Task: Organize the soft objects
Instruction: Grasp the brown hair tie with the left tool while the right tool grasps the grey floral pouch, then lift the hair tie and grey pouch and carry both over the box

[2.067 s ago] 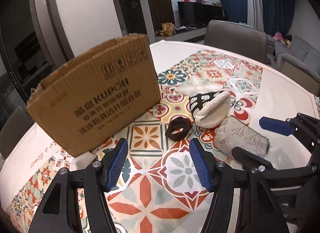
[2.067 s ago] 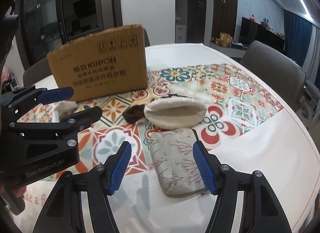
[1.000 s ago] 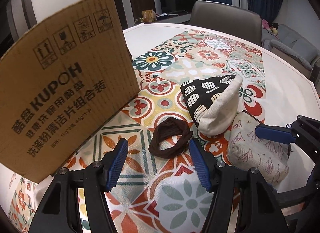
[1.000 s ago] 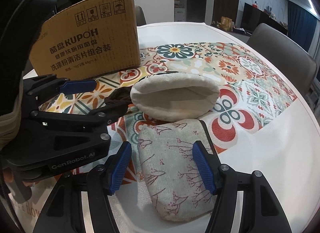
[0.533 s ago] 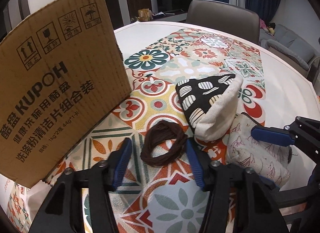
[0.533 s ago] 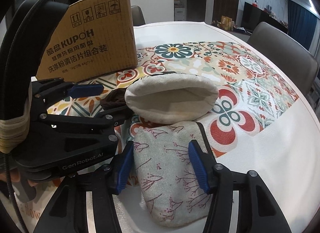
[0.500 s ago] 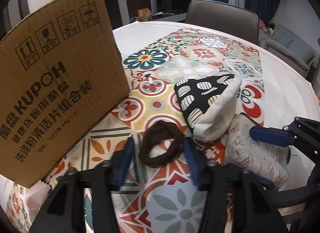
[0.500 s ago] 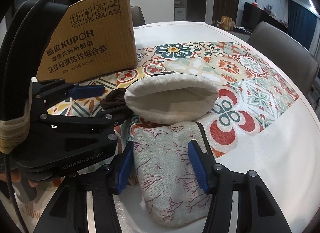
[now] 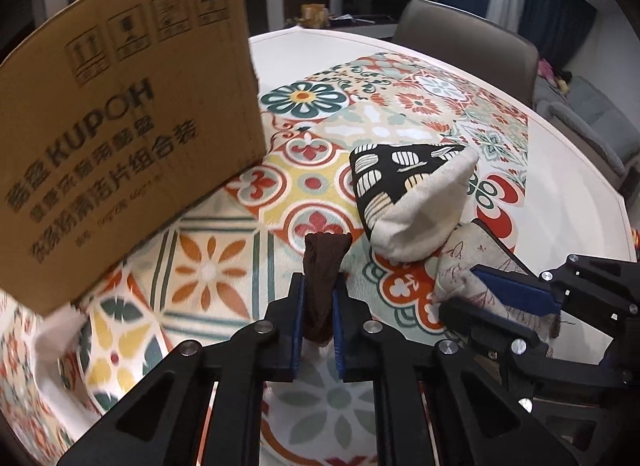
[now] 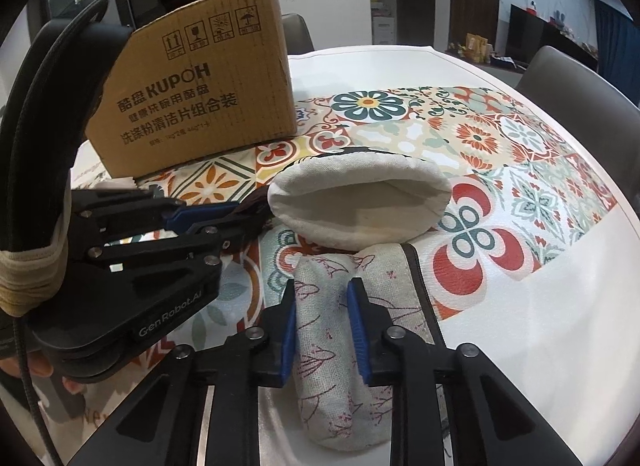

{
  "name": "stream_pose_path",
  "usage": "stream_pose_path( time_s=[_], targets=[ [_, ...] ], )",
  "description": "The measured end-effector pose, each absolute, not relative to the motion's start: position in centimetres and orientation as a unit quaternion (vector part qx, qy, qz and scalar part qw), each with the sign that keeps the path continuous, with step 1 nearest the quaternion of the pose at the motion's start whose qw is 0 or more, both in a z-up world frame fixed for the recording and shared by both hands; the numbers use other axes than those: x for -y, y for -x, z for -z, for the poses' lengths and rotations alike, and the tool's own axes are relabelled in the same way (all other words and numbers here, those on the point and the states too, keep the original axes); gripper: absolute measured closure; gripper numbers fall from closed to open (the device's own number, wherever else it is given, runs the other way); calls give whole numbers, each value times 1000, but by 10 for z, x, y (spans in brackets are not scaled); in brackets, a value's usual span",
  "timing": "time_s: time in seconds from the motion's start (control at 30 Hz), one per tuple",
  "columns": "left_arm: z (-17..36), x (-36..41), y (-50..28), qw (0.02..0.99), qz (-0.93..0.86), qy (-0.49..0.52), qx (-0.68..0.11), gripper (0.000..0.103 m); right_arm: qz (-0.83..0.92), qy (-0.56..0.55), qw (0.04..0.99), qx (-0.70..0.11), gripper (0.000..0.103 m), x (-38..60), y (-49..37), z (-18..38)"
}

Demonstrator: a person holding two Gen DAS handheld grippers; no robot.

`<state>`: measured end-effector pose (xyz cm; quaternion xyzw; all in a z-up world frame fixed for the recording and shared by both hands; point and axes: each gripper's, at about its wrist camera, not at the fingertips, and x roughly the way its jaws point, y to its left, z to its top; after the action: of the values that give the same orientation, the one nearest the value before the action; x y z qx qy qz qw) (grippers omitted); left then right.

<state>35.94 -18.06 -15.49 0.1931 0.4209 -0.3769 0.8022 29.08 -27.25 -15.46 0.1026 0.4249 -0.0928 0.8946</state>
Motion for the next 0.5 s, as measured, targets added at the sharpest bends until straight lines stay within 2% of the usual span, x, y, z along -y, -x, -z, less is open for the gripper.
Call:
stream_pose_path(
  time_s=[0.1, 0.5],
  targets=[
    [155, 175, -355, 807, 364, -182, -428, 92, 82, -102, 897, -421, 83, 274, -288, 152],
    [135, 154, -334, 829, 316, -141, -440, 92, 52, -81, 910, -404, 84, 261, -277, 137]
  ],
)
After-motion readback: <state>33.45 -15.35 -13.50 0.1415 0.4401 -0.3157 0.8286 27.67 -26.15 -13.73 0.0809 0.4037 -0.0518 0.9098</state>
